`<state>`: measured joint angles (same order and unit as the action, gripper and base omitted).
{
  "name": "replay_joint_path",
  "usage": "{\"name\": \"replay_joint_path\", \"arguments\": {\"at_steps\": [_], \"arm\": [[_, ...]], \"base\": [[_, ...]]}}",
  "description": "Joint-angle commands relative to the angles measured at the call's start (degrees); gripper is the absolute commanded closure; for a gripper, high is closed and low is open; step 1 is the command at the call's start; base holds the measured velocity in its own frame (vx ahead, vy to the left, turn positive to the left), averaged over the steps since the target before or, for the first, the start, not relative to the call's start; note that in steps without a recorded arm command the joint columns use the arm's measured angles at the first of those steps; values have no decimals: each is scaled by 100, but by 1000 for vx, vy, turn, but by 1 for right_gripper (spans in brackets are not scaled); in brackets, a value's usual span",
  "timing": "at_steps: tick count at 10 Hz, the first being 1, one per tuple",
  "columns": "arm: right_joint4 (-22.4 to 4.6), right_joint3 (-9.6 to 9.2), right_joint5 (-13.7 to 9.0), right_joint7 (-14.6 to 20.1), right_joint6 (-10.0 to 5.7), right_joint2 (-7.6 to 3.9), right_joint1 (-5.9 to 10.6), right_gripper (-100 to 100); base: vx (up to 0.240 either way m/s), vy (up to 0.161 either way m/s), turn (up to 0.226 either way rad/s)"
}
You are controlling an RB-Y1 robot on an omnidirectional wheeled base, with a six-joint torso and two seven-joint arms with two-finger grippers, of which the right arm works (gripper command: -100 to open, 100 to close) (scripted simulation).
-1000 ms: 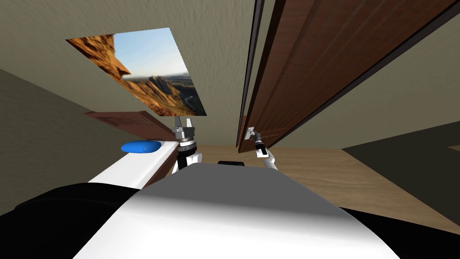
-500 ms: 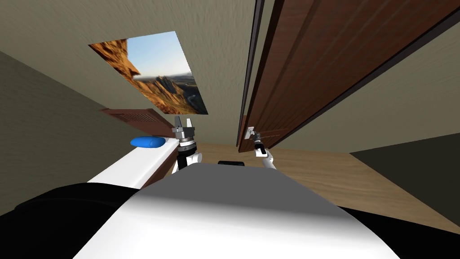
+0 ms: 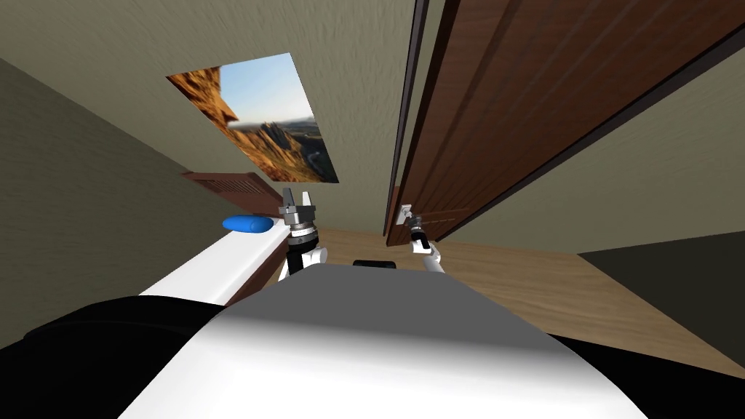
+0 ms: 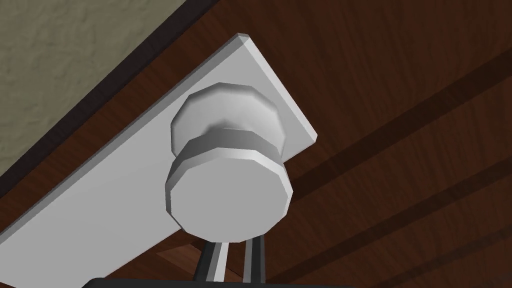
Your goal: Pull the door open
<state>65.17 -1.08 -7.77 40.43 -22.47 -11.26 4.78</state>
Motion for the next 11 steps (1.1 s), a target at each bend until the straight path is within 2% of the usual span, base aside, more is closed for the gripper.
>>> {"name": "replay_joint_path", "arguments": {"at_steps": [1, 2, 4, 5, 9, 11], "arm": [[61, -123, -28, 190, -51, 122, 40, 100], [63, -123, -121, 414, -17, 157, 53, 100], [63, -123, -121, 414, -17, 157, 53, 100], [-43, -49, -251, 624, 20, 74, 10, -100], [74, -103, -534, 1156, 95, 62, -44, -100], [148, -138, -717, 1498, 144, 54, -79, -100]], "base": [[-34, -48, 64], [-35, -47, 74], [-17, -26, 33], [-49, -40, 50], [-94, -48, 70], [-117, -30, 175]]}}
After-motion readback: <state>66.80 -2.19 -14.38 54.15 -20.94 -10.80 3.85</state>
